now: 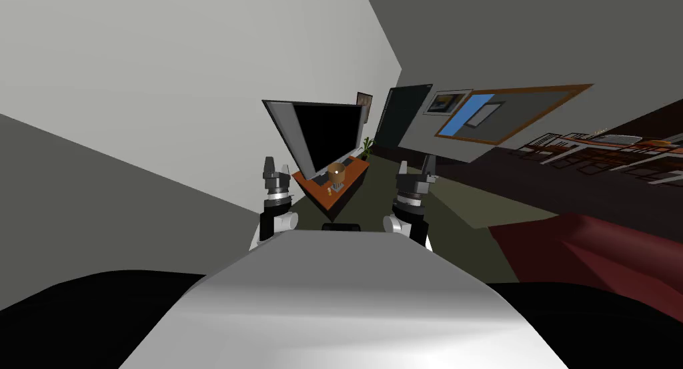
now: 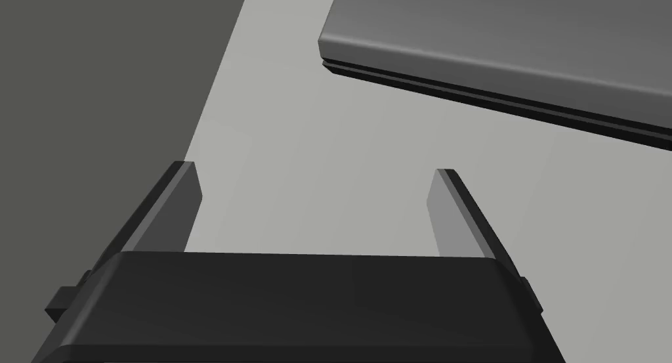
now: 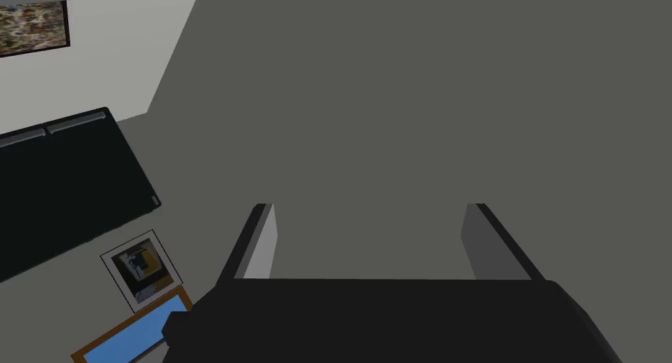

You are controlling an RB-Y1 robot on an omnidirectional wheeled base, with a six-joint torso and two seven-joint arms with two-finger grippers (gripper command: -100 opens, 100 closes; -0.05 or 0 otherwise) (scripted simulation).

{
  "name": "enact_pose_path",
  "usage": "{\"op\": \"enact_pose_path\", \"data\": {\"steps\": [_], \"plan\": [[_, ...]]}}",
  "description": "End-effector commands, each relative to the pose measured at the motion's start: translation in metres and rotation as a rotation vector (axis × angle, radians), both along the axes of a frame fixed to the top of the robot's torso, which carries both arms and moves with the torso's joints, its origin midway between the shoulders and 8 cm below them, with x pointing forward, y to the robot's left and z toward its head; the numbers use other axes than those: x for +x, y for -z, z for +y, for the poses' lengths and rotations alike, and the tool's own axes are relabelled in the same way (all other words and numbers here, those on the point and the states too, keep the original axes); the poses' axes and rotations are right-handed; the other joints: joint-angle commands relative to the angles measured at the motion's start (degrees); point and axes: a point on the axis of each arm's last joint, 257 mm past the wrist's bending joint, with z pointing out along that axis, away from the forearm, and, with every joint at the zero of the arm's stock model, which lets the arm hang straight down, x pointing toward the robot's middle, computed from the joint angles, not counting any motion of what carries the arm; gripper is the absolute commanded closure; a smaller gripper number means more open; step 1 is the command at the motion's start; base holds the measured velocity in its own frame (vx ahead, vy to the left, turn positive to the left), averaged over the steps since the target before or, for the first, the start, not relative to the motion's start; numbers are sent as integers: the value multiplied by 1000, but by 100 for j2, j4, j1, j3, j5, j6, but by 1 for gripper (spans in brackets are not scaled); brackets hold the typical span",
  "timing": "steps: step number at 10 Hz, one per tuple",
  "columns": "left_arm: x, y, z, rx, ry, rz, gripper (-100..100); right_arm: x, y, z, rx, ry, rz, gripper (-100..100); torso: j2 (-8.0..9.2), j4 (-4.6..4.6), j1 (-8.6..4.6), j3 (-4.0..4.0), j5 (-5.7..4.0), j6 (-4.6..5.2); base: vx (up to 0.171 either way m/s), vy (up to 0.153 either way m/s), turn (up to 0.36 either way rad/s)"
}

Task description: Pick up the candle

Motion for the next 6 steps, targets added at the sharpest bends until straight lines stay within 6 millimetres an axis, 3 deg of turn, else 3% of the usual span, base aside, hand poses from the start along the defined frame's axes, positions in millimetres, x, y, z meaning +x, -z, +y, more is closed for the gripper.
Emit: {"op": "enact_pose_path", "data": {"steps": [1,2,6], "plan": [[9,20,-4,57,-4,62,-100,0,0,0,0,0,0,0,0,0,0,0,0,0,-21,-50,-252],[12,28,-4,75,-7,86,-100,0,0,0,0,0,0,0,5,1,-16,3,-3,5,-23,-71,-207],[28,92,-2,173,-27,256,-100,0,0,0,0,0,0,0,-4,-1,-22,-2,-5,1,7,-62,-177]]}}
